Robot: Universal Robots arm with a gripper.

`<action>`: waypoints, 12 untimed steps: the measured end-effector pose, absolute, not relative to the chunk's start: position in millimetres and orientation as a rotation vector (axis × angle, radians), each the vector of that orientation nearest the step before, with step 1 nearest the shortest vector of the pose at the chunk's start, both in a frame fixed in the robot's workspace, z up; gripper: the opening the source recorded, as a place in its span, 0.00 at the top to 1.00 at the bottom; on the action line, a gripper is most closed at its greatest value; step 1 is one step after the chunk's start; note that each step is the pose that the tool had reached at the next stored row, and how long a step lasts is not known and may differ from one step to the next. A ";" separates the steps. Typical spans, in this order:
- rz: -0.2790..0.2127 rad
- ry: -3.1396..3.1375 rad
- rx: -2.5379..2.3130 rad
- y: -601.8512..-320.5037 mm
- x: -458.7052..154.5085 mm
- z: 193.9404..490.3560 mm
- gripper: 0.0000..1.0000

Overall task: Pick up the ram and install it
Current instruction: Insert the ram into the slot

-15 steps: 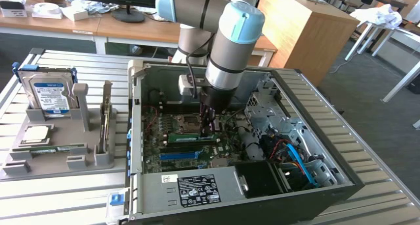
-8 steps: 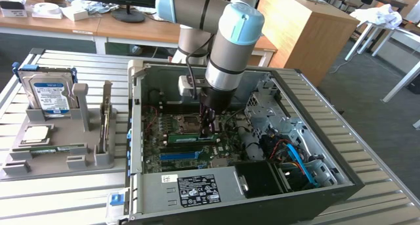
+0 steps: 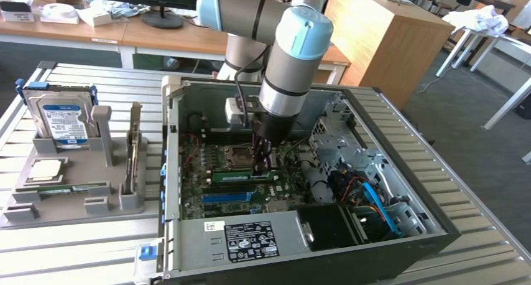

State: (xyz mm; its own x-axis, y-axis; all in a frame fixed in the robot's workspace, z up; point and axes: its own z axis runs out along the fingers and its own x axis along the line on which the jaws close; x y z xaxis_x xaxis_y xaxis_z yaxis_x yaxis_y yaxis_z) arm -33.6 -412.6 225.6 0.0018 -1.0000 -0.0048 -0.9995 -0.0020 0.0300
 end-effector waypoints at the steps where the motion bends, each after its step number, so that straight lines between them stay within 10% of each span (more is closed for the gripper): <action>1: -0.038 -2.206 2.211 -412.6 -33.6 225.6 0.89; 12: -0.039 -2.207 2.211 -412.5 -33.6 225.5 0.69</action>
